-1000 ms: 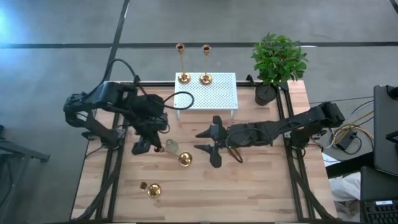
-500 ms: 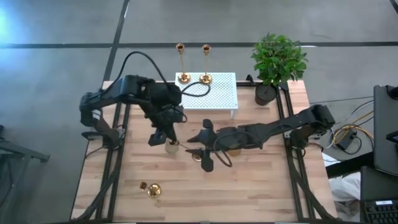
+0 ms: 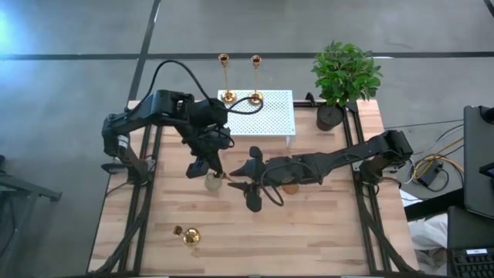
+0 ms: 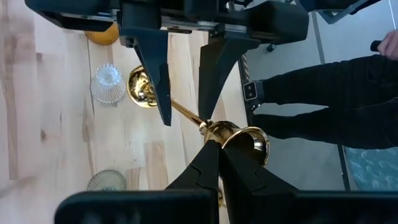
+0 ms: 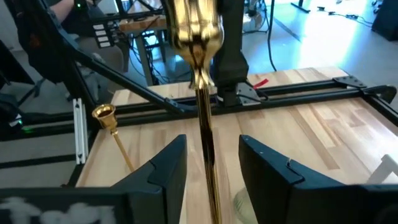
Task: Pick & Place candle stick holders
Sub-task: Align the gold candle holder with the other gold candle holders on the shelf
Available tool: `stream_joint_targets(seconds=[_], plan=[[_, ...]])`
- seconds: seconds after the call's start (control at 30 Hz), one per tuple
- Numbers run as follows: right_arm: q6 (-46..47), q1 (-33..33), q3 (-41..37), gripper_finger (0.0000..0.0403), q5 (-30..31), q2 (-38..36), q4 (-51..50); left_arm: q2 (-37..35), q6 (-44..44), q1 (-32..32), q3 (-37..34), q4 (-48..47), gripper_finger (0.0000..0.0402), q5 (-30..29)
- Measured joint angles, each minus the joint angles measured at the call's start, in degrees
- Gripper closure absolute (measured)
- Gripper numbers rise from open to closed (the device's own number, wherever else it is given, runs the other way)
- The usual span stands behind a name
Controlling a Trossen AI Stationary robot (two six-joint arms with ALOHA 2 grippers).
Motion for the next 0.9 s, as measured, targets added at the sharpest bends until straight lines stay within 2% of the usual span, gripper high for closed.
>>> stream_joint_targets(seconds=[0.5,0.9], plan=[[1.0,-0.3,0.0,0.0311,0.1,0.0,-1.2,0.1,1.3,0.2,0.5,0.0,0.0395,-0.2],[2.2,-0.3,-0.6,0.0274,1.6,0.0,-5.4,0.1,1.1,0.5,4.8,0.0,0.0395,-0.3]])
